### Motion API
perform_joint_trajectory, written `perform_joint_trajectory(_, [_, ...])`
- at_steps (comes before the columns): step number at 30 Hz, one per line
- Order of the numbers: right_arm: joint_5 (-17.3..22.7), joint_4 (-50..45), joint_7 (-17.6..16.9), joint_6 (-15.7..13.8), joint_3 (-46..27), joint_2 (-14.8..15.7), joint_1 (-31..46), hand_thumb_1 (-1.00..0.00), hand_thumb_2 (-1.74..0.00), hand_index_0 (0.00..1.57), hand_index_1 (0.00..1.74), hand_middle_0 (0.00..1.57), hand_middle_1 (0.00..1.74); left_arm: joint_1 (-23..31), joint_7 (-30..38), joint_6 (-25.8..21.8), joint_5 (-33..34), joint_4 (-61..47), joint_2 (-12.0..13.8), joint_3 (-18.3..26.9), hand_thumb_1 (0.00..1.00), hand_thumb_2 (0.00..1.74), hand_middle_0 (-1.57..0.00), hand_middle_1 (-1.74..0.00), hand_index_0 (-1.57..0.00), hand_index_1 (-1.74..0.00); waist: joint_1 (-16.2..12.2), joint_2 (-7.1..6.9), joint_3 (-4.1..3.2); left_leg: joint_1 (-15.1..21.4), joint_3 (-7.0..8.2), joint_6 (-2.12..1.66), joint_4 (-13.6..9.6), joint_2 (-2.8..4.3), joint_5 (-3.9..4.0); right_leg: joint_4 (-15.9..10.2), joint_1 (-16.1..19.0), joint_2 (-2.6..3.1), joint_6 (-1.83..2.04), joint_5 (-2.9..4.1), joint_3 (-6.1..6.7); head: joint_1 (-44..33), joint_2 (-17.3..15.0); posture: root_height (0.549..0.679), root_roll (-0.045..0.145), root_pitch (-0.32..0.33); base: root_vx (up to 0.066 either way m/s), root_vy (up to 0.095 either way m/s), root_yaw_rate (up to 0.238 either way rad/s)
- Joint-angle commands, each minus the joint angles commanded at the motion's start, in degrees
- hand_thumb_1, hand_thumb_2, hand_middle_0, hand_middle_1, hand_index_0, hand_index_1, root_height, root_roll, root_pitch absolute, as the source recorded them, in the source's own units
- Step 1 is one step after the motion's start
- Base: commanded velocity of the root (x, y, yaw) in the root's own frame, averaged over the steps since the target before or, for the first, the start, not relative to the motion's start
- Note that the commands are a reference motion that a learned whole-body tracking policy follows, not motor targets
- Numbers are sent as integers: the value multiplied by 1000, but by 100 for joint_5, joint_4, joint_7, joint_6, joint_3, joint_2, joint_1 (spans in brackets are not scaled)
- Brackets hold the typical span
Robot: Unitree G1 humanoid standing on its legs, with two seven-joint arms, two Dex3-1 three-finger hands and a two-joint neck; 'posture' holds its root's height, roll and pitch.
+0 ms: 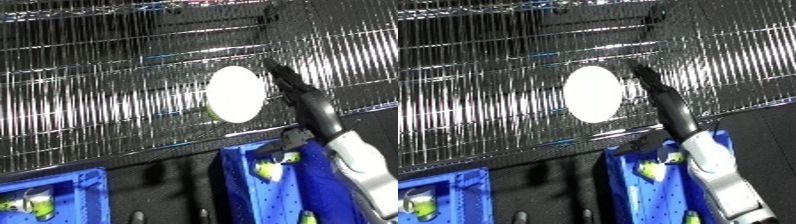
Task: Pick up the object and place it into the box
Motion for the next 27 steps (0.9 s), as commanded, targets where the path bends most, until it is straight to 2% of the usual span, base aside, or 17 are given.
perform_joint_trajectory(8, [29, 126, 143, 47, 155, 194, -378, 0, 0, 0, 0, 0, 0, 28, -3, 27, 4, -137, -41, -94, 0, 0, 0, 0, 0, 0, 108, 88, 0, -55, -12, 1, 19, -53, 10, 83, -63, -42, -15, -25, -19, 131, -33, 640, 70, 130, 22, 20, 52])
perform_joint_trajectory(17, [121, 56, 188, 88, 243, 437, -576, -450, -783, 706, 783, 706, 783, 21, 28, 93, 22, -261, -80, -192, 0, 0, 0, 0, 0, 0, 172, 151, 0, -37, -24, 5, -18, -99, 28, 90, -52, -78, -19, -35, -31, 247, -60, 640, 75, 130, 15, 6, 40])
perform_joint_trajectory(26, [37, 74, 86, 128, 247, 505, -546, -900, -1566, 1413, 1566, 1413, 1566, 19, 71, 100, 17, -289, -133, -222, 0, 0, 0, 0, 0, 0, 156, 162, 0, 1, -11, 2, -83, -92, 67, 56, -41, -69, -23, -25, -22, 264, -20, 641, 77, 130, -9, 1, -4])
perform_joint_trajectory(27, [32, 70, 57, 131, 245, 494, -533, -900, -1566, 1413, 1566, 1413, 1566, 25, 70, 97, 13, -291, -133, -223, 0, 0, 0, 0, 0, 0, 151, 160, 0, 4, -8, 0, -89, -86, 71, 48, -39, -66, -24, -21, -22, 268, -8, 641, 77, 131, -34, -8, -30])
